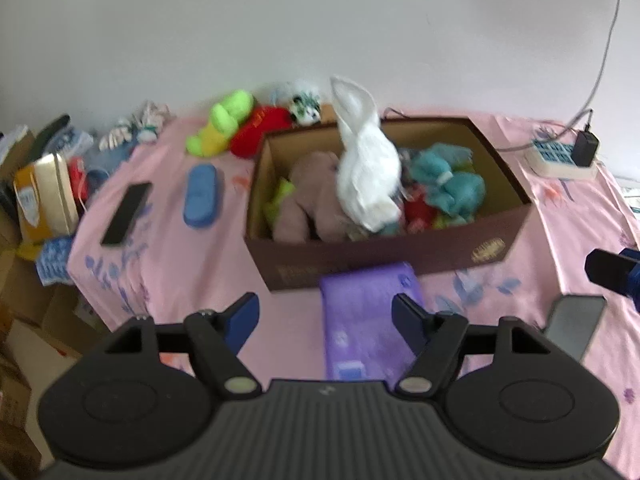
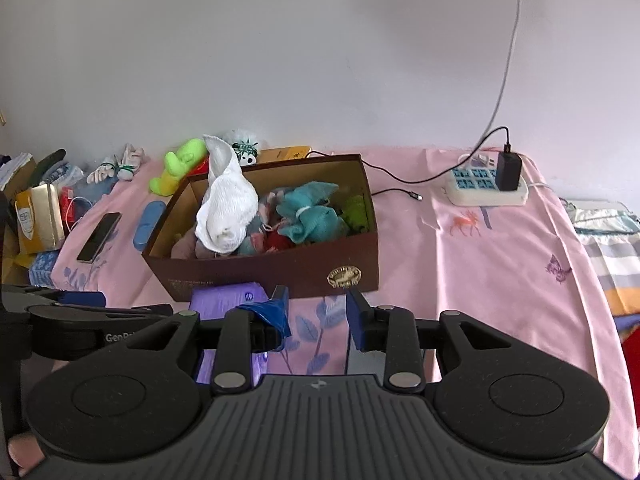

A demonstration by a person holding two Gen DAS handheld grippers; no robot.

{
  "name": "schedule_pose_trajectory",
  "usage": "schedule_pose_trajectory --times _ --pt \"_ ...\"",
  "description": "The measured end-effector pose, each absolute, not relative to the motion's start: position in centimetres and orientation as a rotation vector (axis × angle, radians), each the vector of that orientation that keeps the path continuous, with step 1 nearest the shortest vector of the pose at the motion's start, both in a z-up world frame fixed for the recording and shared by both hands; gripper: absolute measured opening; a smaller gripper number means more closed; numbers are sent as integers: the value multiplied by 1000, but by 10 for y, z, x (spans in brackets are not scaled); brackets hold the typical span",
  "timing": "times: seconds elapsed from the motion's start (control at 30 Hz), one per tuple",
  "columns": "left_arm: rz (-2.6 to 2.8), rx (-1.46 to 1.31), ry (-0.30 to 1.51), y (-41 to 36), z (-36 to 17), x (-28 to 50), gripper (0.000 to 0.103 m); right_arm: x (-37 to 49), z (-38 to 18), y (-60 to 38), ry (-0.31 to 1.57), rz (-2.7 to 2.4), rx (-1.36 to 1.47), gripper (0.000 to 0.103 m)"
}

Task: Organize soft objects
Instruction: 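Withdraw both tools back from the box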

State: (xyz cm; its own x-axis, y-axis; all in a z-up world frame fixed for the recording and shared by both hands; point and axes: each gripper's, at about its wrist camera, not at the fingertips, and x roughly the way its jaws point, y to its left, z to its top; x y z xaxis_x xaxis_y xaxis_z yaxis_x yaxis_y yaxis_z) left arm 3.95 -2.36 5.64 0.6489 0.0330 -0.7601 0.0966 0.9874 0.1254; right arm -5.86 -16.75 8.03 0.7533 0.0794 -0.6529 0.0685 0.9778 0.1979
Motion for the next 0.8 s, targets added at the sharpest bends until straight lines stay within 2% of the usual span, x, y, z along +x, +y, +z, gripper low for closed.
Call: schedule_pose_trajectory --times 0.8 --pt "88 121 926 -33 50 -6 77 -73 69 -169 835 26 225 15"
